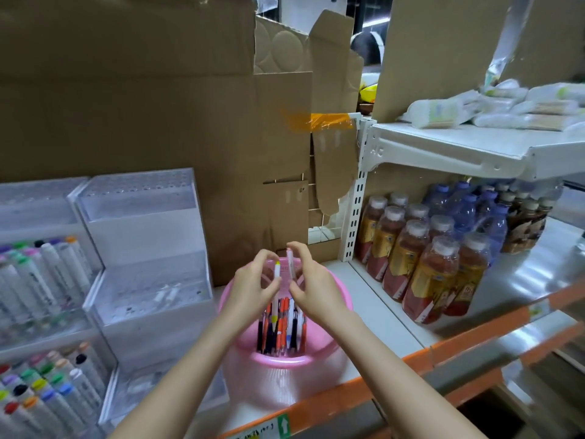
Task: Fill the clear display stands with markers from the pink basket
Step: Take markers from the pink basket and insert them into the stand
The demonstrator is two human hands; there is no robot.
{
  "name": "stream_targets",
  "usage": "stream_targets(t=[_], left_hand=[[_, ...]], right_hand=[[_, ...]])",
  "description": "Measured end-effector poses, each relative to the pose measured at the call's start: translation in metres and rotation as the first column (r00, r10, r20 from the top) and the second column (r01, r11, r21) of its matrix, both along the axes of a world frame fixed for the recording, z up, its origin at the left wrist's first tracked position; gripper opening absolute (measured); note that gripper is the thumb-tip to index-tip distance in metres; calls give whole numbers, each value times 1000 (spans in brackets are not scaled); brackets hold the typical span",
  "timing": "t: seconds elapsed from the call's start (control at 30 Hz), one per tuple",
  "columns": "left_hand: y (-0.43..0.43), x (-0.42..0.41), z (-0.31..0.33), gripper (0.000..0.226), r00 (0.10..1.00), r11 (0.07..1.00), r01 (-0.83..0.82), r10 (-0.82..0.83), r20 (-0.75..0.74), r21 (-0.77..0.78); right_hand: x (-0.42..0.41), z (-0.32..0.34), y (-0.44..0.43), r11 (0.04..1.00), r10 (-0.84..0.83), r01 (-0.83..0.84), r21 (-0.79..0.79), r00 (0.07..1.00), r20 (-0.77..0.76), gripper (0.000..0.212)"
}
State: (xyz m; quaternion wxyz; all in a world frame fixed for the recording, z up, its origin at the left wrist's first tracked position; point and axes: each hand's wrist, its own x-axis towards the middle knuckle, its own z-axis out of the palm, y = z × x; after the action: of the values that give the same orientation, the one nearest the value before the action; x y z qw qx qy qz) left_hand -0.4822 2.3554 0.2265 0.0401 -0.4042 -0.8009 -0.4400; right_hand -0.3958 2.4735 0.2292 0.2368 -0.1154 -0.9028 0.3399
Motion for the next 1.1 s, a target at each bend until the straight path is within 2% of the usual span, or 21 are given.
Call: stream_targets(t=[0.27,0.4,0.73,0.93,1.1], left_hand=[[-26,12,50,22,983,991,35,-10,-186,130],[-52,11,73,21,963,981,-28,78,-257,191],[-154,-12,100,24,922,927,-247,315,-225,283],[-212,-26,112,22,893,898,-297,382,-237,325],[-249,-44,118,21,880,881,-322,414,-233,347]], right_hand=[[-3,27,-22,1000,-19,21,9,979,-204,65],[-9,46,-41,999,51,-51,5,963,-266,65],[-53,83,-122,972,230,-230,44,901,-367,61],[-82,93,-185,936,352,-335,110,863,-362,59],[-109,97,-221,928,369,-359,100,849,-379,59]])
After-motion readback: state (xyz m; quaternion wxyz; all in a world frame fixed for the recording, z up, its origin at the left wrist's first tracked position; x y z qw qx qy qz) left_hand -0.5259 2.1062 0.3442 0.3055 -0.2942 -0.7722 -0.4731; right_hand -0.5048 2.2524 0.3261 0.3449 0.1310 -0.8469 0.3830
